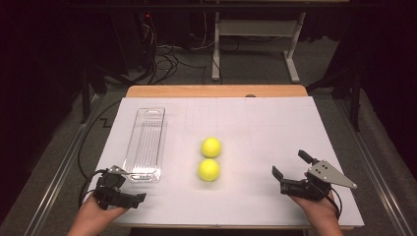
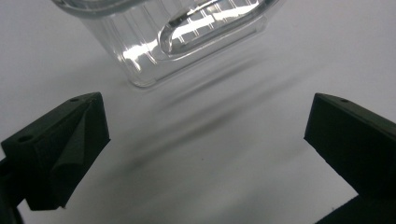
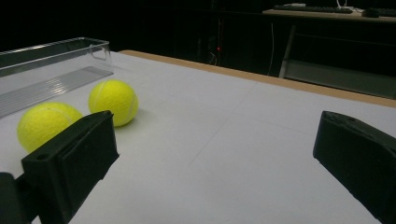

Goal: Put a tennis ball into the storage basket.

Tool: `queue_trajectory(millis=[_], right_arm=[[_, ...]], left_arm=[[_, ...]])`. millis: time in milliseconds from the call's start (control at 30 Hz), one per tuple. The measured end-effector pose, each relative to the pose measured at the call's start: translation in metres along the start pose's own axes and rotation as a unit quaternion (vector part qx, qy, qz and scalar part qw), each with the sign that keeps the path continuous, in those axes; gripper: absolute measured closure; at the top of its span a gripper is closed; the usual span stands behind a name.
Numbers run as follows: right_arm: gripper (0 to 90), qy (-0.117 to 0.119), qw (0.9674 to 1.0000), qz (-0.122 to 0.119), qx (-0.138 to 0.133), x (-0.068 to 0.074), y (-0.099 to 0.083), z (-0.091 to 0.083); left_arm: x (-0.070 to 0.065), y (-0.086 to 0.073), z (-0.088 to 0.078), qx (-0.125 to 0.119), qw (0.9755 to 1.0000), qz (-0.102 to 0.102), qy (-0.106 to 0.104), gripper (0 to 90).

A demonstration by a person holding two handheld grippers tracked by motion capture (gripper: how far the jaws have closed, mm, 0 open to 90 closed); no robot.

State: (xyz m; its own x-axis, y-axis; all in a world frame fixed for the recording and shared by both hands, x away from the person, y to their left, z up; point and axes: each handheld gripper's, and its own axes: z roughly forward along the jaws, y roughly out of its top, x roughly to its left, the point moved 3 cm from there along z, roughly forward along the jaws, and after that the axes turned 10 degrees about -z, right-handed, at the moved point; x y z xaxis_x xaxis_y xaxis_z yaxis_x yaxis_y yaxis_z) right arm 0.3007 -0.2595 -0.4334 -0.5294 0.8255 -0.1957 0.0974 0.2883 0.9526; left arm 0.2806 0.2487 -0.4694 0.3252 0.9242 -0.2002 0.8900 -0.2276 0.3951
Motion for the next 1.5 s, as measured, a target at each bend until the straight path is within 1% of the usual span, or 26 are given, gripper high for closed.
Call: queue_trajectory(millis=[33,67,133,167,233,267,300,367,400,500,533,667,733,767,800,833,1000,1067,1100,1167,1200,1233,1333,1433,1500], right_arm=[[0.1,0.0,1.0,0.001,0.0,0.0,0.0,0.0],[0.1,0.0,1.0,0.003,0.0,0.0,0.0,0.0],[0.1,0.0,1.0,0.006,0.0,-0.001,-0.001,-0.001],[0.1,0.0,1.0,0.006,0.001,-0.001,-0.001,-0.001],[0.1,-0.001,1.0,0.005,0.0,-0.002,-0.001,-0.001],[0.1,0.0,1.0,0.006,0.0,-0.002,-0.001,-0.001],[0.1,0.001,1.0,0.005,0.0,-0.002,-0.001,-0.001],[0.1,0.002,1.0,0.004,0.0,-0.002,-0.001,0.0],[0.1,0.003,1.0,0.004,0.0,-0.001,-0.001,0.0],[0.1,0.005,1.0,0.003,-0.002,0.001,0.0,0.0],[0.1,0.005,1.0,0.002,-0.002,0.001,0.0,0.0],[0.1,0.007,1.0,0.003,-0.003,0.002,0.001,0.0],[0.1,0.007,1.0,0.004,-0.003,0.002,0.001,-0.001],[0.1,0.007,1.0,0.004,-0.004,0.002,0.001,-0.001],[0.1,0.007,1.0,0.004,-0.004,0.002,0.001,-0.001],[0.1,0.007,1.0,0.005,-0.003,0.002,0.001,-0.001],[0.1,0.008,1.0,0.003,-0.003,0.002,0.001,0.0],[0.1,0.008,1.0,0.004,-0.004,0.002,0.001,0.0],[0.1,0.007,1.0,0.004,-0.004,0.002,0.001,0.0],[0.1,0.007,1.0,0.004,-0.005,0.002,0.001,-0.001],[0.1,0.007,1.0,0.004,-0.005,0.002,0.001,-0.001],[0.1,0.007,1.0,0.004,-0.005,0.002,0.001,-0.001],[0.1,0.008,1.0,0.004,-0.004,0.002,0.001,0.0],[0.1,0.009,0.9999,0.004,-0.004,0.003,0.001,0.0],[0.1,0.009,0.9999,0.004,-0.004,0.003,0.001,0.0]], left_arm=[[-0.001,0.0,0.0,0.006,1.0,-0.004,0.004,0.7],[-0.002,0.001,-0.001,0.015,0.9999,-0.004,0.008,0.7],[-0.006,0.002,-0.003,0.028,0.9994,0.005,0.019,0.8],[-0.007,0.003,-0.004,0.031,0.9992,0.006,0.022,0.7],[-0.009,0.005,-0.007,0.042,0.9988,0.008,0.025,0.8],[-0.01,0.005,-0.007,0.045,0.9986,0.008,0.025,0.8],[-0.01,0.006,-0.007,0.053,0.9983,0.01,0.021,0.8],[-0.013,0.006,-0.007,0.065,0.9979,0.006,0.005,0.7],[-0.014,0.006,-0.006,0.07,0.9975,0.008,0.003,0.7],[-0.017,0.006,-0.005,0.084,0.9964,0.01,0.003,0.7],[-0.017,0.007,-0.006,0.089,0.9959,0.01,0.008,0.7],[-0.015,0.009,-0.007,0.102,0.9947,-0.004,0.013,0.7],[-0.015,0.01,-0.008,0.109,0.994,-0.007,0.009,0.7],[-0.015,0.01,-0.009,0.113,0.9934,-0.006,0.012,0.7],[-0.015,0.01,-0.009,0.113,0.9934,-0.006,0.012,0.7],[-0.016,0.011,-0.009,0.123,0.9923,-0.004,0.013,0.7],[-0.021,0.016,-0.01,0.135,0.9909,-0.007,0.001,0.7],[-0.024,0.016,-0.009,0.141,0.99,-0.003,-0.002,0.7],[-0.027,0.017,-0.007,0.141,0.99,0.005,-0.005,0.7],[-0.029,0.018,-0.004,0.144,0.9894,0.018,-0.001,0.7],[-0.031,0.017,-0.004,0.152,0.9883,0.01,0.004,0.7],[-0.033,0.017,-0.003,0.156,0.9878,0.007,0.001,0.7],[-0.038,0.017,0.0,0.162,0.9867,0.012,-0.002,0.7],[-0.042,0.015,0.004,0.173,0.9847,0.019,-0.004,0.7],[-0.046,0.014,0.005,0.177,0.984,0.022,-0.006,0.7]])
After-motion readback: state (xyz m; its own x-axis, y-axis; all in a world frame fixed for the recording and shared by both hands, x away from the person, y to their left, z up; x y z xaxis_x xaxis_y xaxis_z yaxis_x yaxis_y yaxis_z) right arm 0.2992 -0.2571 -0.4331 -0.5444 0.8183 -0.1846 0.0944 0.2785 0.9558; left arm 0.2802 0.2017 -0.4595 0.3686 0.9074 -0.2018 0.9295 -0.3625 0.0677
